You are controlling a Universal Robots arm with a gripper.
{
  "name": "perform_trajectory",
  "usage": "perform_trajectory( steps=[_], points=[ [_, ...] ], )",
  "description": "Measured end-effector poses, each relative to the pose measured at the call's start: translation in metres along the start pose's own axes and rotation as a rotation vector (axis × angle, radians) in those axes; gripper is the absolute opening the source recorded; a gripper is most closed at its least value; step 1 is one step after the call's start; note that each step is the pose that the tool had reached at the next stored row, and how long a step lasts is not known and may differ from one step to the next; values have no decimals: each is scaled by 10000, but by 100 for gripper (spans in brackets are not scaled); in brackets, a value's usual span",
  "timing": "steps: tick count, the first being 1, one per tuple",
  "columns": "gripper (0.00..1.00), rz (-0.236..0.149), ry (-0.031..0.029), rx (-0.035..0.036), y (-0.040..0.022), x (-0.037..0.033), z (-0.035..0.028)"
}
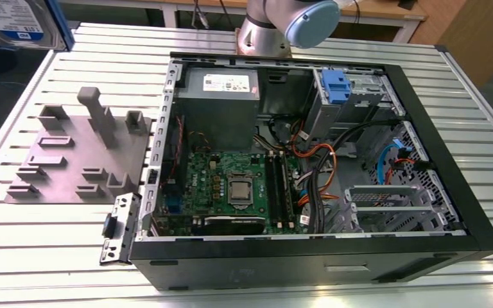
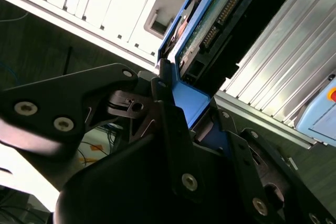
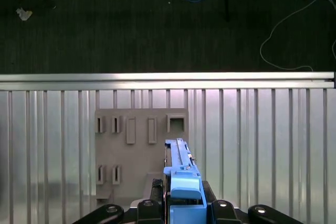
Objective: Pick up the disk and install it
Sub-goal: 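Pick up the disk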
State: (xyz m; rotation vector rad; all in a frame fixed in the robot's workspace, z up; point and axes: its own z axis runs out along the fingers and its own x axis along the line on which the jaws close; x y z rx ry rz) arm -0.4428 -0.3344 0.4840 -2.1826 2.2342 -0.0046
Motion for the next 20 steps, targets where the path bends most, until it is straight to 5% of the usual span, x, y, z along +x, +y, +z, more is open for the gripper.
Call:
perform_trajectory(
  steps=[6,12,16,20],
  points=[
    [36,-1,101,2,0,23,-8],
    [36,-4,289,5,-1,59,-11],
    [36,-4,294,6,-3,63,-91],
    [36,-3,169,4,-4,85,-116]
  ],
)
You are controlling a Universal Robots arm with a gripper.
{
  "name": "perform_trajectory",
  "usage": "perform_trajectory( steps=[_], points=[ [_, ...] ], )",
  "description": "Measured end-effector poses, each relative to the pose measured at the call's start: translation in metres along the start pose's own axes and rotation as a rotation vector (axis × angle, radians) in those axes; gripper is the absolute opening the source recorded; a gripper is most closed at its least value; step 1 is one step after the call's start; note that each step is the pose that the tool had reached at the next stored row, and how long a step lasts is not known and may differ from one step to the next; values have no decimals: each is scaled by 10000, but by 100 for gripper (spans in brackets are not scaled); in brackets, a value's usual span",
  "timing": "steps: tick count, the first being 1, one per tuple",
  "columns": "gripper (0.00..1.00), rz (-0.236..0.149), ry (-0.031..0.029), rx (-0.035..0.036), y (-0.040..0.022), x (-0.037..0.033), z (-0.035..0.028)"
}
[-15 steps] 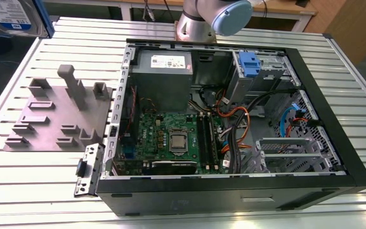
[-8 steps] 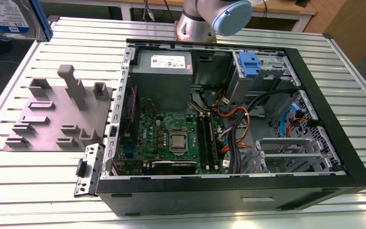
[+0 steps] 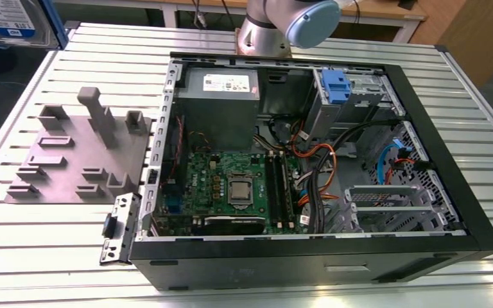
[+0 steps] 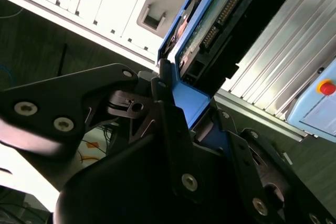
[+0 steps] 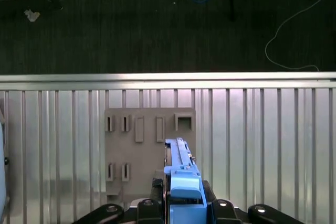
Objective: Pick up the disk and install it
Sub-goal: 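Pick up the disk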
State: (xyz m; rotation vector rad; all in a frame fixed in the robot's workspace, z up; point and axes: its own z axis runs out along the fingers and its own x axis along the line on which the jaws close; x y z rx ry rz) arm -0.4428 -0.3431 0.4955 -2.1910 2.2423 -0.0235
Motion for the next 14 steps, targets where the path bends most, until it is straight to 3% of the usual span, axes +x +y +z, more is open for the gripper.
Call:
perform_trajectory(
  steps=[9,14],
  points=[
    [36,1,-2,2,-4,6,1],
    [36,0,-2,0,-37,5,1]
  ],
)
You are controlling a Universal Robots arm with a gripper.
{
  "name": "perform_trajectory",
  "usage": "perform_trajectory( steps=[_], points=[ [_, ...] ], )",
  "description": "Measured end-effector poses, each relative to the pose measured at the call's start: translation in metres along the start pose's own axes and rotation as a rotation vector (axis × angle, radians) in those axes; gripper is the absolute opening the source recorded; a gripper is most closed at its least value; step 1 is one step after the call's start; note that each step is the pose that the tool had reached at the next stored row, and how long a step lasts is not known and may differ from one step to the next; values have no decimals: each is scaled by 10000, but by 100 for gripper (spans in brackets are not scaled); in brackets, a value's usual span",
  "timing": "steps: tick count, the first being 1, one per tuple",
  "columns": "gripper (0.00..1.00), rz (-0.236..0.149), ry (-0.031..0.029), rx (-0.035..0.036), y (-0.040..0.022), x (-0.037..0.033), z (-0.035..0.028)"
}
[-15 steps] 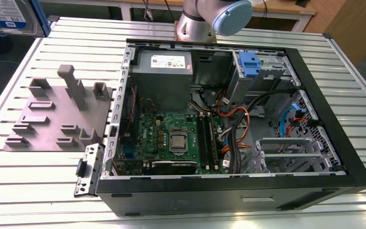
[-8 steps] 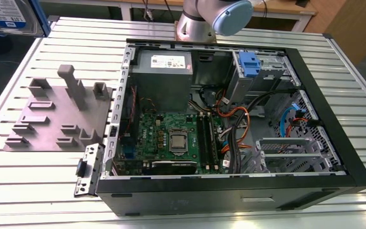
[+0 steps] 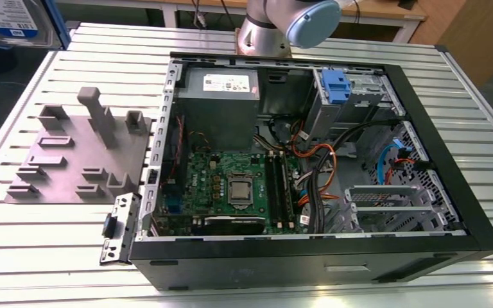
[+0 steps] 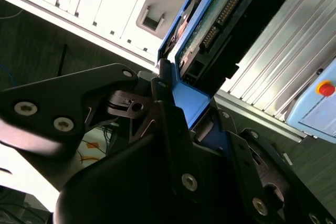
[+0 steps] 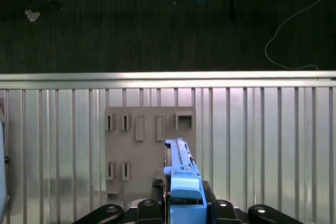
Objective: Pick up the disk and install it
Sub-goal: 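Pick up the disk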
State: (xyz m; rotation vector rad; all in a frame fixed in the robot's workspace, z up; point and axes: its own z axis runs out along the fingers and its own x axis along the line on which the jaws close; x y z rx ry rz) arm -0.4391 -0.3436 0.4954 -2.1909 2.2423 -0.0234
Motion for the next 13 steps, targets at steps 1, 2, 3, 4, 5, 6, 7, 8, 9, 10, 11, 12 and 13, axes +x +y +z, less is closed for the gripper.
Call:
perform_trajectory(
  steps=[1,2,3,4,5,6,7,8,9,10,11,12,13],
  points=[
    [36,0,0,-1,-8,0,0],
    [36,0,0,0,-16,0,0],
    [36,0,0,0,-25,-1,0],
    [36,0,0,0,-33,-1,1],
    [36,0,0,1,-41,-1,1],
    [36,0,0,0,-49,-1,1],
    [36,1,1,-1,-57,-1,1],
    [36,0,0,0,-64,0,1],
    [36,0,0,1,-72,0,1],
    [36,1,0,0,-80,0,1],
    [36,0,0,-1,-88,0,1],
    [36,0,0,0,-95,0,2],
    [36,1,0,1,-103,0,2]
  ],
)
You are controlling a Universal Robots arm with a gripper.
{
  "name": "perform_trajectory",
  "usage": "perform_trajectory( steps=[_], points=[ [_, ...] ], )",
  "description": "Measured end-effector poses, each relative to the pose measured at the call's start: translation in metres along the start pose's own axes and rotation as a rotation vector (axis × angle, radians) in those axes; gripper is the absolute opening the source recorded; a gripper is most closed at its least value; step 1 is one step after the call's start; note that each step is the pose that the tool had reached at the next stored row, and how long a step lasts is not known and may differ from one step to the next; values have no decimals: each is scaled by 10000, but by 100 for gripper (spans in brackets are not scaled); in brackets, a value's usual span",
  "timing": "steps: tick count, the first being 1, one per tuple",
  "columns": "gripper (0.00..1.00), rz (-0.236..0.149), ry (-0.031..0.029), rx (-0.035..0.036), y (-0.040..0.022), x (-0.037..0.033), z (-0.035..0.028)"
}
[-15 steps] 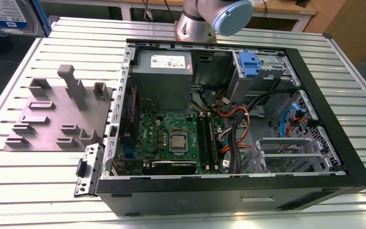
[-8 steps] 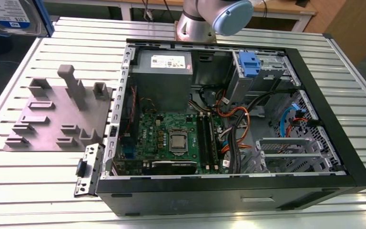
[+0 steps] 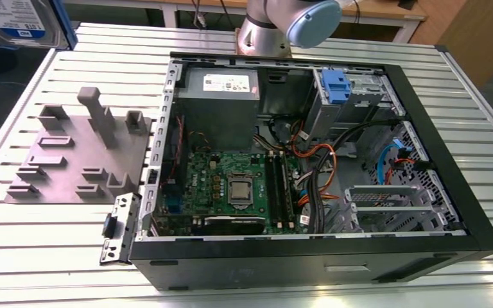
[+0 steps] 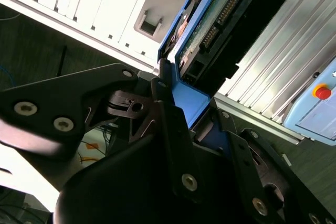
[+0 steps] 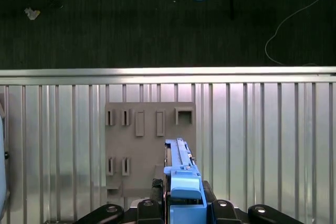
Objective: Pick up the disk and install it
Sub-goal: 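Pick up the disk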
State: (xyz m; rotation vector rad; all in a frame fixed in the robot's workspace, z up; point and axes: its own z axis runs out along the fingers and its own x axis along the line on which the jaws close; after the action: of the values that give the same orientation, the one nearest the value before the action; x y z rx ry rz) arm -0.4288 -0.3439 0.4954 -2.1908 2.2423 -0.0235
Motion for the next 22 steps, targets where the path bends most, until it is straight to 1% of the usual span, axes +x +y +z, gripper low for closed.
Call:
perform_trajectory(
  steps=[12,22],
  points=[
    [36,-1,0,0,-96,0,1],
    [36,-1,0,0,-159,0,2]
  ],
)
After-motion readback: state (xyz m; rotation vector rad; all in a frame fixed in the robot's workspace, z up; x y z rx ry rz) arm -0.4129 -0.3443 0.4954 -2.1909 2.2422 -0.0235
